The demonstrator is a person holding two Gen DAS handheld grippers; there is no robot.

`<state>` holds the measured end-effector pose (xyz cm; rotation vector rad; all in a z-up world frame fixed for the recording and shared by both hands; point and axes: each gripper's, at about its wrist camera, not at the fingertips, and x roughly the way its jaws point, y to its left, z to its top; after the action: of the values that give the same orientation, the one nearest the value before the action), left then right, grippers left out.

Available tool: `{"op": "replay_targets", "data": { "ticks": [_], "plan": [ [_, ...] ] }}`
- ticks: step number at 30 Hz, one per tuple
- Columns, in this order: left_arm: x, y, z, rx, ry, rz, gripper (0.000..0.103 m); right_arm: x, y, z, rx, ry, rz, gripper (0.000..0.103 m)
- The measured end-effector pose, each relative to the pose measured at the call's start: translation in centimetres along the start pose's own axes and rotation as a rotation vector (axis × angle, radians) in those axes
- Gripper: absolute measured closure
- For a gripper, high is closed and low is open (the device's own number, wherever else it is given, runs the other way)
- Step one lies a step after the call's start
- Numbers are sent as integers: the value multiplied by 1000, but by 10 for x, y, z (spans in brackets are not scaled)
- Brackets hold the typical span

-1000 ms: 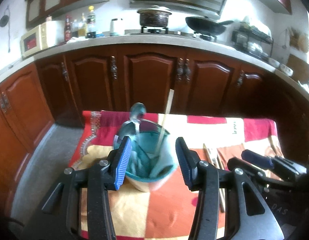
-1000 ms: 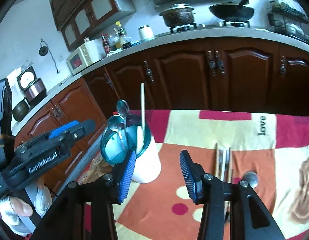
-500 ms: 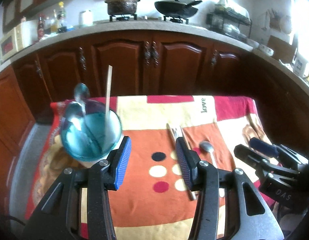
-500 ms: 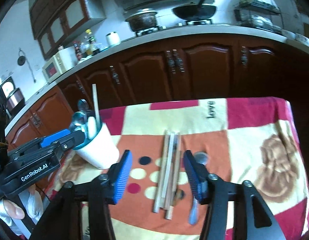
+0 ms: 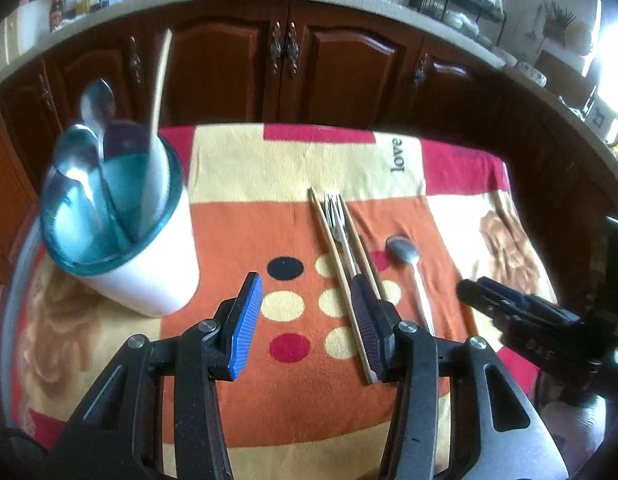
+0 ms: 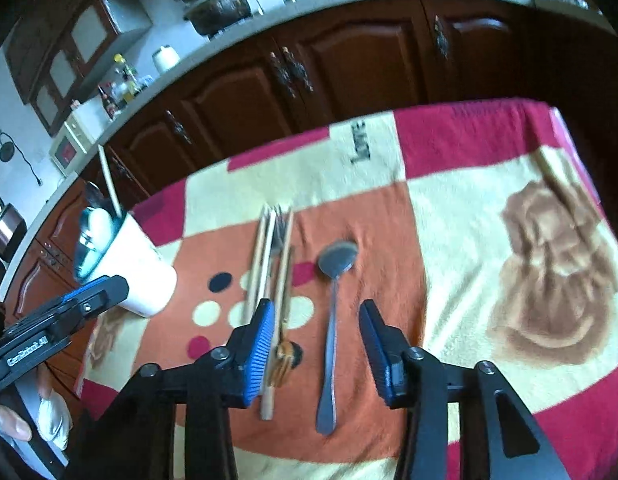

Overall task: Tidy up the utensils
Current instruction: 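Move both open tools from the cup down to the utensils on the blanket, then grasp a wooden chopstick with the left tool while the right tool grasps a metal spoon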

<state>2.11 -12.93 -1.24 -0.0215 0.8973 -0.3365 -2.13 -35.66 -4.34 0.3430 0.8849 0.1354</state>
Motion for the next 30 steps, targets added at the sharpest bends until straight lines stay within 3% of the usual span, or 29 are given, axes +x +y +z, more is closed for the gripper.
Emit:
{"op": "replay_targets", "data": {
  "ticks": [9,17,27,30],
  "plan": [
    [58,-6,16,-81,97,-33,58,47,-22,12,48,68,32,61],
    [107,-12,39,-124,118,10,58,65,-33,25,40,81,48,61],
    [147,-3,50,-151,175,33,64,93,-55,42,87,132,247,61],
    [155,-1,50,-158,186,35,67,101,-59,45,102,131,291,69]
  ]
}}
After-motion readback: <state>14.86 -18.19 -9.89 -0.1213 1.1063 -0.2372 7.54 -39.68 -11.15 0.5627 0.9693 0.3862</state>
